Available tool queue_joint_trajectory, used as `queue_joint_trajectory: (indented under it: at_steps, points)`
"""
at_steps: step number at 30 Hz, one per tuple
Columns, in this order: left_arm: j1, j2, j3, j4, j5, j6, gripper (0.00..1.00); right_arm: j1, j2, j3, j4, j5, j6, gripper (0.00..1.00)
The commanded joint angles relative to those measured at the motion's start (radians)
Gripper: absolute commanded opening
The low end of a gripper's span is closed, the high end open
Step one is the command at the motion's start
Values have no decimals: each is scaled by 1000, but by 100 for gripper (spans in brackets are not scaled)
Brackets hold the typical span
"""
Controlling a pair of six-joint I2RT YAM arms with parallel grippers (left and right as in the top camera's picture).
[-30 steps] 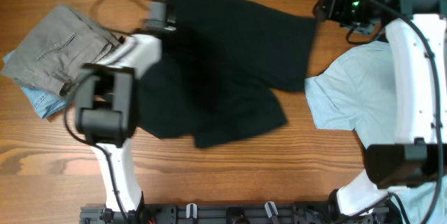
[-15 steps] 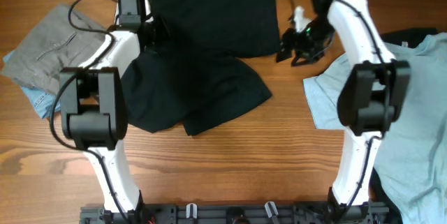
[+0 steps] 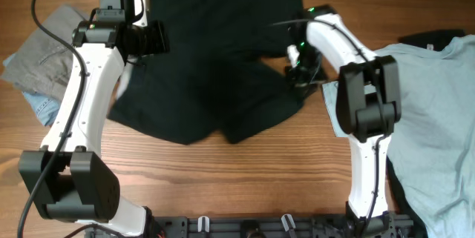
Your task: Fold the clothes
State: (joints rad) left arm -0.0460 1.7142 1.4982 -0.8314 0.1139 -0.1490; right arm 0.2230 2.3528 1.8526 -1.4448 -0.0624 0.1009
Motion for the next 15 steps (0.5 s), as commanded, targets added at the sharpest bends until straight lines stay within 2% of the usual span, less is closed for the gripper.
queue_joint_trajectory:
  at_steps: [1, 2, 4, 6, 7, 10, 15]
  points:
    - [4, 27, -2, -20, -36, 41, 57, -136, -16, 160, 35, 203, 166, 15]
    - [4, 35, -2, -35, -28, 41, 56, -163, -16, 192, 78, 112, 130, 31]
    - [2, 53, -7, -63, 2, 41, 56, -204, -17, 243, 132, -143, -2, 45]
    - [2, 85, -10, -145, 8, 41, 56, -228, -31, 287, 122, -223, -16, 46]
    - [2, 101, -10, -183, 9, 41, 51, -231, -51, 287, 105, -285, -57, 46]
    - [2, 147, -75, -243, 54, 41, 26, -210, -147, 287, 15, -410, -168, 54]
    - [3, 150, -171, -220, 54, 41, 18, -85, -444, 287, -20, -385, -145, 61]
